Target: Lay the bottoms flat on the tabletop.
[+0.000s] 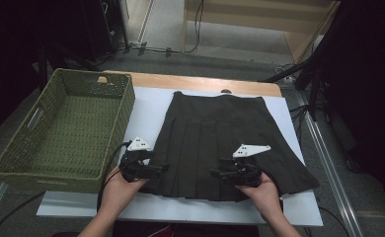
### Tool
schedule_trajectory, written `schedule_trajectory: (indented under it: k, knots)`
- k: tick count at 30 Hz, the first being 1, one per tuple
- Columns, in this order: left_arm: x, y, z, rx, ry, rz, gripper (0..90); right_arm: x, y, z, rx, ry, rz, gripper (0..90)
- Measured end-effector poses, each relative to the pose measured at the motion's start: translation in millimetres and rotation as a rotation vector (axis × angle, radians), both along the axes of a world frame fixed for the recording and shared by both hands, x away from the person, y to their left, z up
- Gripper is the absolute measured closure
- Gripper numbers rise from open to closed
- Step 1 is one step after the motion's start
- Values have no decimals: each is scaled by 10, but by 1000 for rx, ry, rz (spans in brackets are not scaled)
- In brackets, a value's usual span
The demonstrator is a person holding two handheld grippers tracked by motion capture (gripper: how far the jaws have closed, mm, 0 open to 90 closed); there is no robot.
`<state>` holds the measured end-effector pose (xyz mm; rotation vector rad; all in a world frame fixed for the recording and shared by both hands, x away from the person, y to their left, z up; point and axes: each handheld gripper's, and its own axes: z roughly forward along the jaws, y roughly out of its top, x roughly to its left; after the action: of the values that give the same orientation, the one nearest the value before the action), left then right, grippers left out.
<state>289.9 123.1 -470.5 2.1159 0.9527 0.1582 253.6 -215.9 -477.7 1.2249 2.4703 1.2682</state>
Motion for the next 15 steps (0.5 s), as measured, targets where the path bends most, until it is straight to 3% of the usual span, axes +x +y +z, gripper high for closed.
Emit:
schedule_trajectory:
  k: [6, 15]
  knots:
    - [37, -32, -69, 24, -1, 1, 137, 10, -95, 0, 22, -15, -26, 316]
    - [84, -12, -143, 40, 20, 8, 95, 10, -52, -20, 15, -23, -2, 301]
